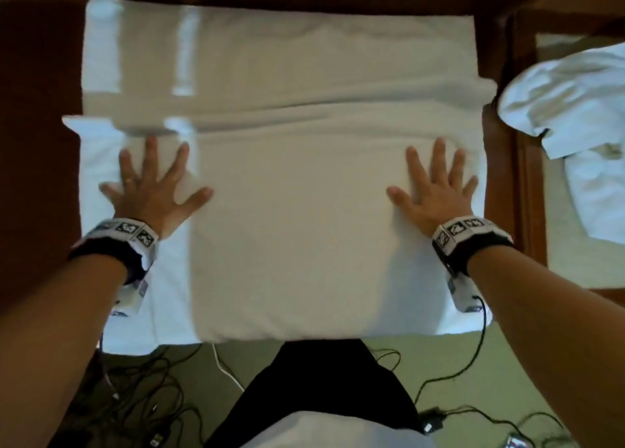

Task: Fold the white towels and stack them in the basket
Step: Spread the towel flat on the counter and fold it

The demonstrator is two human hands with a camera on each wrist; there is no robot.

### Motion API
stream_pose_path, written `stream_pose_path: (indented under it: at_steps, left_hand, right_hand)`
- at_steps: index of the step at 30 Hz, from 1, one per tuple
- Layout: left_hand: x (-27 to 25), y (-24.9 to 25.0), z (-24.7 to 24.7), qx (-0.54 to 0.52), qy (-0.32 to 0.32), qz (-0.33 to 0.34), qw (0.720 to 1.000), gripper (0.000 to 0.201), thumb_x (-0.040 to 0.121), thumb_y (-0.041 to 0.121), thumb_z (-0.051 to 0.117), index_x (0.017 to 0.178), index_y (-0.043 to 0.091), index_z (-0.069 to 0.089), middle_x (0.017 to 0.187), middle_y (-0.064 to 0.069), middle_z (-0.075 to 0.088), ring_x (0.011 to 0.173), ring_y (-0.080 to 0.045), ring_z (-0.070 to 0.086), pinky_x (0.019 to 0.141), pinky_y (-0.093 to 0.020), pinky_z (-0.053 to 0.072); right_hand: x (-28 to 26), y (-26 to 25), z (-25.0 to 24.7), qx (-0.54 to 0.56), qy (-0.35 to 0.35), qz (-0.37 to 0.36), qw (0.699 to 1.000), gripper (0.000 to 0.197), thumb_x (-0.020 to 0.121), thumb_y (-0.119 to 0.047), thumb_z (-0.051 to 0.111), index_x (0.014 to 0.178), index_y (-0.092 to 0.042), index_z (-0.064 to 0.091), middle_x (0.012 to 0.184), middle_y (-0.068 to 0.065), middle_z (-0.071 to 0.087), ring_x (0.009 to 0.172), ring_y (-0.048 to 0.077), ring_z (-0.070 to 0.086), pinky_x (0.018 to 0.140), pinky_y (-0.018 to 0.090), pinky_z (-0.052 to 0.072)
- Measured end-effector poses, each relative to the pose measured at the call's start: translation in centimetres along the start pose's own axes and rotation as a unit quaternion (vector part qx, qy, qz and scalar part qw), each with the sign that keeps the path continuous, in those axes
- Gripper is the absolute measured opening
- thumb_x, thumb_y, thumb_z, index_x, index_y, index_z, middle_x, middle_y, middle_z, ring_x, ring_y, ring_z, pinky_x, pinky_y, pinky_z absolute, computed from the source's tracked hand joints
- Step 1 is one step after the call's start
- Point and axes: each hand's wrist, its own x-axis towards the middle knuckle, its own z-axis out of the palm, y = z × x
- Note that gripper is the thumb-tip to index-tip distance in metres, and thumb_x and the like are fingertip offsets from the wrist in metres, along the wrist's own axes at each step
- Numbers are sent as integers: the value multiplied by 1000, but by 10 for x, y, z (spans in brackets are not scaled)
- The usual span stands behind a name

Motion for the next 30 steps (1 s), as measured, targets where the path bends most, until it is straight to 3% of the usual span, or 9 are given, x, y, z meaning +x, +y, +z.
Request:
stream_pose_path:
  at_steps: [3, 6, 8, 11, 13, 17, 21, 25, 30]
  left_hand:
    - [12, 6, -18, -13, 25, 27, 999, 93, 76, 89, 34, 150, 57, -12, 165, 12, -23, 153, -32, -13, 113, -75, 8]
    - [-23, 5, 5, -32, 35, 29, 998, 93, 78, 87, 34, 153, 53, -9, 165, 10, -22, 154, -30, -13, 115, -73, 5]
    - [-61, 1, 35, -34, 17, 11, 999, 91, 77, 89, 29, 151, 55, -11, 164, 9, -27, 152, -32, -16, 114, -74, 3]
    - [-85, -5, 59, -25, -18, -4, 1000, 87, 77, 92, 19, 144, 60, -26, 154, 10, -45, 151, -34, -23, 112, -76, 3]
    - [-73, -4, 53, -11, -19, -14, 1000, 88, 75, 94, 19, 141, 60, -29, 151, 12, -49, 150, -35, -24, 112, -77, 3]
    - [-27, 6, 23, -4, 7, -17, 1000, 92, 74, 94, 25, 148, 59, -17, 160, 11, -36, 151, -34, -23, 111, -77, 2]
    - [-9, 16, -1, -20, 9, 3, 1000, 94, 76, 91, 33, 151, 56, -10, 163, 10, -30, 152, -32, -19, 114, -73, 1]
    - [-56, 10, 36, -34, 52, 29, 998, 89, 81, 86, 32, 154, 53, -6, 165, 9, -25, 152, -32, -17, 116, -71, -2]
    - [-111, -14, 99, -6, 28, 23, 999, 85, 80, 90, 10, 155, 52, -6, 165, 7, -26, 152, -37, -12, 108, -79, 5]
  right_hand:
    - [15, -8, -13, 14, 14, -3, 1000, 77, 91, -75, 29, 153, -46, -8, 162, -1, -28, 147, 35, -26, 116, 66, -6]
    - [-17, -13, 0, 20, 25, 3, 999, 77, 94, -72, 27, 154, -41, -9, 161, 2, -29, 147, 33, -27, 117, 65, -4]
    - [-55, -11, 23, 21, 7, 6, 1000, 77, 92, -74, 21, 153, -44, -15, 159, 0, -34, 147, 33, -28, 117, 65, -3]
    - [-86, -1, 45, 2, -45, 8, 999, 80, 87, -82, 17, 149, -48, -22, 155, -4, -41, 145, 36, -31, 115, 69, -3]
    - [-73, 2, 40, -15, -49, 6, 999, 84, 83, -86, 16, 148, -50, -22, 154, -5, -42, 144, 38, -32, 114, 70, -4]
    - [-20, -3, 14, -11, 3, -8, 1000, 83, 86, -82, 28, 151, -50, -12, 160, -6, -32, 146, 38, -28, 113, 71, -3]
    - [1, -12, -4, 9, 8, -12, 1000, 80, 89, -76, 34, 153, -47, -5, 162, -5, -27, 147, 35, -25, 115, 69, -3]
    - [-52, -12, 27, 3, 35, 0, 999, 77, 92, -73, 24, 153, -43, -13, 160, -2, -33, 148, 32, -26, 116, 67, -1]
    - [-114, 10, 79, -13, -4, 8, 1000, 80, 88, -81, 15, 150, -45, -21, 156, -4, -40, 145, 34, -31, 114, 71, -2]
